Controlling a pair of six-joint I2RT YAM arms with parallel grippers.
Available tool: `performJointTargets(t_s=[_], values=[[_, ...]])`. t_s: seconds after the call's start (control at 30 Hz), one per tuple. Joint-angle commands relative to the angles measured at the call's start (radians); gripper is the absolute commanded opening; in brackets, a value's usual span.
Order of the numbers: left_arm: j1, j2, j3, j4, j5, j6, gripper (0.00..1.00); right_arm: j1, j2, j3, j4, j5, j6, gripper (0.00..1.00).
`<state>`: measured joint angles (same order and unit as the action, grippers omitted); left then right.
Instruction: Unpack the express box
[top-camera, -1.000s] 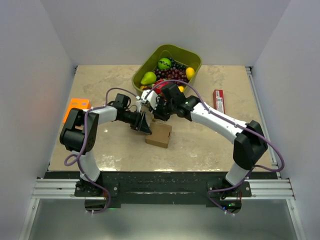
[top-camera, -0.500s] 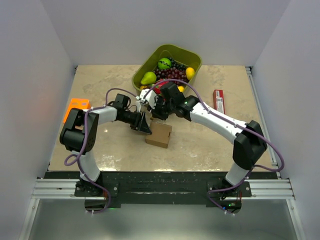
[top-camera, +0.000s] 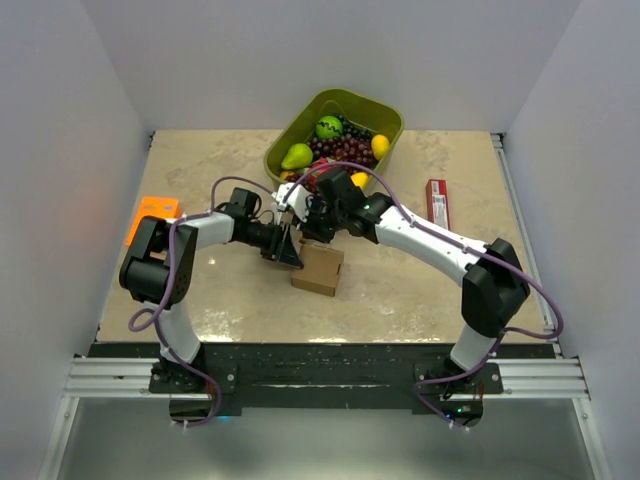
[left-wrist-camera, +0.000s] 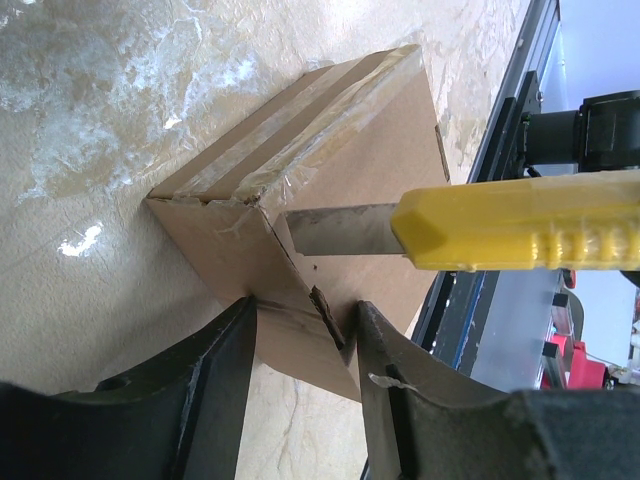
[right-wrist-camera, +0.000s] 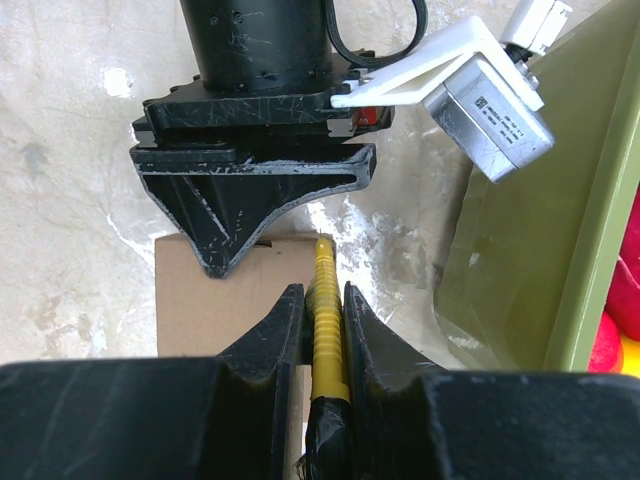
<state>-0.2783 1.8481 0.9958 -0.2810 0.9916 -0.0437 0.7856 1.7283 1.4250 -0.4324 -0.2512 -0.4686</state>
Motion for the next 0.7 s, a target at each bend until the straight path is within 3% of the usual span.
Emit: performJointTargets(t_s=[0.0, 0.67], values=[[-0.004, 0.039, -0.028, -0.004, -0.087, 0.019, 0.47, 0.007, -0.012, 0.035, 0.037, 0.012, -0.022, 0.00], [-0.004, 0.054, -0.020, -0.004, -0.080, 0.015, 0.46, 0.007, 0.011, 0.034, 0.031, 0.036, -0.044, 0.00]])
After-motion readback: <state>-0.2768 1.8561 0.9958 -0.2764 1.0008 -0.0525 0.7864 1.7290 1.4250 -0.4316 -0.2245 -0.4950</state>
